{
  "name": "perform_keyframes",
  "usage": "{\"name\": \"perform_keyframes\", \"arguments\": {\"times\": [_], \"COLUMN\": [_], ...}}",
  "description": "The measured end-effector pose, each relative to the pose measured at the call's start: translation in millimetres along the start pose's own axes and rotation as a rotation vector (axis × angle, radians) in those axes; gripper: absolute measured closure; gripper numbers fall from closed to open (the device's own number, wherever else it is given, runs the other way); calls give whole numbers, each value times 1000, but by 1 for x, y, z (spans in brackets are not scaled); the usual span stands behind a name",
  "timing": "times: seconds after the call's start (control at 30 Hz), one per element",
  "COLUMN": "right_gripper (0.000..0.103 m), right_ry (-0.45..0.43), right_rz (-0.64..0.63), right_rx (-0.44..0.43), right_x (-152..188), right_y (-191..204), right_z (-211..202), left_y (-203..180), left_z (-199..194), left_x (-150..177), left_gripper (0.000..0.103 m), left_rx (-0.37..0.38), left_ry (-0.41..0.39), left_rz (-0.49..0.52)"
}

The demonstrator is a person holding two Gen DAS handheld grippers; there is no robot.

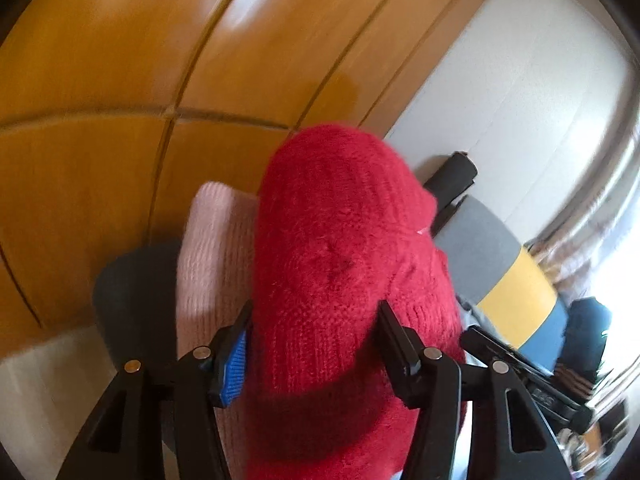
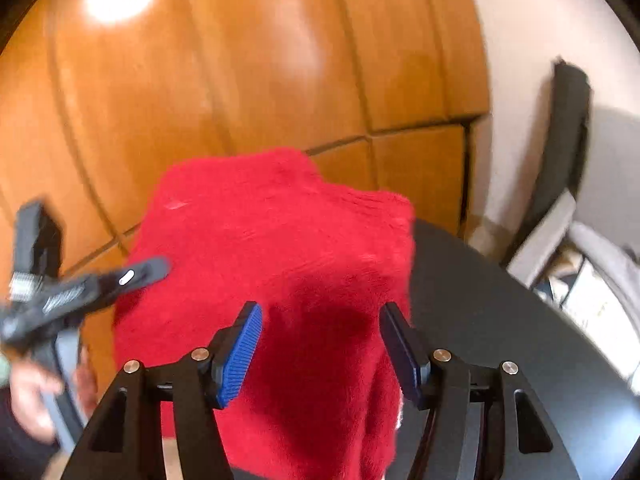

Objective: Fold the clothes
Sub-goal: 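Carry the folded sweater with both grippers onto the pink sweater stack, then lower the sweater onto the stack and open both grippers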

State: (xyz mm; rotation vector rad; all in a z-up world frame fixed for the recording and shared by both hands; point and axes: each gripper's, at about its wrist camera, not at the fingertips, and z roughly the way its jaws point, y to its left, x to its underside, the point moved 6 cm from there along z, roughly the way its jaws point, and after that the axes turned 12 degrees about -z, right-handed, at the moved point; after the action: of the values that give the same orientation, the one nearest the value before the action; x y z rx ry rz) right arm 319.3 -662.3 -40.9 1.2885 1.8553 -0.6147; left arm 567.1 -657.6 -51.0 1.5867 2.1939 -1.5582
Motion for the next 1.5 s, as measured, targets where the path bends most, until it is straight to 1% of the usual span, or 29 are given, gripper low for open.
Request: {"name": "perform_keyframes", "arguments": {"times": [0.03,0.13,0.17,0.2,0.23,0.27,0.3,0.37,0.47,0.5,0.6,0.63,0.7,0.77,0.8,0.87,0.9,0.97,1.0,1.03,1.07,1.13,1.2,1.23,1.3,1.37,1.4,1.43,1.5], "right_gripper": [41,39,39,39,37,37,37,37,37,37,37,37,37,37,37,37,37,37,37,37,37,37,37,37,37,37,37,37,37], "right_ry": [3,-38,-41,-43,-46,-49,-52,-80,-121,-127,-87,-71,-33,36,59,105,110,119,114,106,106,101,114,119,127,131,132,131,132], "right_rz": [24,168,212,256,300,344,383,378,264,201,-19,-59,-141,-177,-168,-151,-159,-173,-153,-140,-144,-165,-175,-181,-193,-197,-198,-197,-206], "right_rx": [-5,-65,-82,-99,-116,-133,-149,-154,-187,-195,-173,-160,-109,-87,-95,-111,-96,-70,-87,-104,-103,-75,-60,-51,-32,-22,-21,-25,-29], "right_x": [-1,-6,-2,3,7,12,15,8,-14,-25,-51,-55,-61,-63,-62,-60,-58,-52,-47,-42,-38,-36,-41,-44,-46,-48,-48,-46,-44], "right_y": [-8,-39,-46,-53,-60,-67,-74,-75,-48,-34,13,22,37,43,43,43,43,43,42,42,44,52,60,64,70,76,78,83,88], "right_z": [2,1,0,-1,-2,-3,-4,-6,-19,-17,2,11,34,65,72,85,85,84,81,79,76,70,67,64,66,67,66,59,54], "left_y": [3,12,19,26,38,56,71,92,123,133,164,168,167,164,158,156,156,152,155,163,172,179,170,154,109,62,38,16,-23], "left_z": [-7,-27,-33,-39,-46,-50,-45,-22,11,22,54,66,91,112,118,123,121,110,102,90,77,44,-1,-22,-60,-89,-100,-104,-99], "left_x": [-4,-17,-23,-29,-37,-45,-46,-43,-38,-36,-32,-31,-31,-21,-12,1,8,22,25,27,24,13,1,-3,-9,-8,-6,0,15], "left_gripper": [45,45,47,47,47,47,49,49,50,50,49,49,48,50,59,64,70,71,68,68,65,64,63,63,61,60,59,59,58], "left_rx": [17,58,63,68,49,-7,-60,-130,-235,-270,-374,-397,-402,-401,-365,-316,-311,-331,-325,-331,-372,-428,-456,-440,-362,-254,-205,-164,-95], "left_ry": [-18,-79,-109,-139,-192,-249,-255,-215,-155,-135,-74,-50,9,76,109,162,179,187,177,158,118,17,-113,-169,-260,-324,-350,-352,-312], "left_rz": [-24,-61,-77,-93,-111,-130,-137,-119,-93,-84,-58,-57,-68,-80,-75,-94,-87,-37,-59,-117,-161,-186,-167,-131,-49,37,78,122,214]}}
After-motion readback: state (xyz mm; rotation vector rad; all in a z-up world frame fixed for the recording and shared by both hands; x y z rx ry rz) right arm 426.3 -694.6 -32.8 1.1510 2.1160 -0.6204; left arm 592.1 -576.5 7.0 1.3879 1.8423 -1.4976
